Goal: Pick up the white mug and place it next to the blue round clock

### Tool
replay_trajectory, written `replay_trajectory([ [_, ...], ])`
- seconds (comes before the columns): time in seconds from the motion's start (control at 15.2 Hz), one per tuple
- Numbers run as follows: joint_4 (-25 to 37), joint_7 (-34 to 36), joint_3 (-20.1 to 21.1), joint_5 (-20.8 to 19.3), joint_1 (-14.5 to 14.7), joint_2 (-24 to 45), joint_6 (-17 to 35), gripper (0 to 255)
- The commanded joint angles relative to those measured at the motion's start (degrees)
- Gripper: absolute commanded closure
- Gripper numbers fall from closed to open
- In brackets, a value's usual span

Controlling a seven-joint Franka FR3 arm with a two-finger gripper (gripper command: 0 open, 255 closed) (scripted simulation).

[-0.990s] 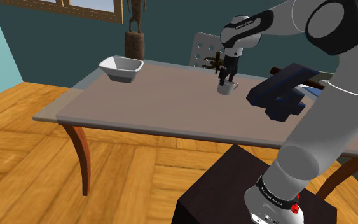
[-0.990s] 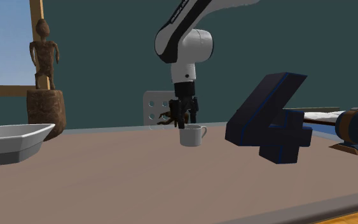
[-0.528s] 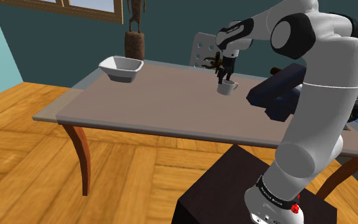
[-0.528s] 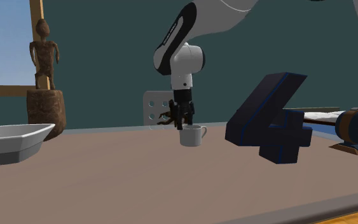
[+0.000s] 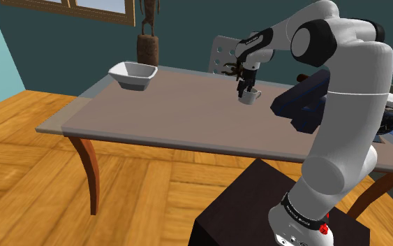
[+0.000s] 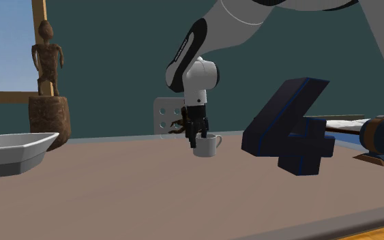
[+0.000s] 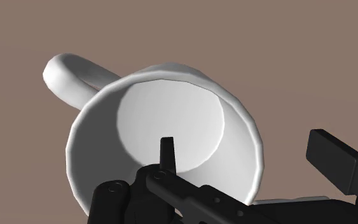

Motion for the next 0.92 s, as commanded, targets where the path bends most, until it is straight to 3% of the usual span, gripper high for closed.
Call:
replay_trajectory([
  [0.0,-0.49,-0.05,0.00,0.02,-0.01,-0.02,0.51,0],
  [0.4,-0.48,-0.05,0.00,0.02,-0.01,-0.02,0.50,0],
  [0.46,-0.48,-0.05,0.00,0.02,-0.01,-0.02,0.50,255],
  [0.86,-0.48,-0.05,0.00,0.02,-0.01,-0.02,0.51,255],
])
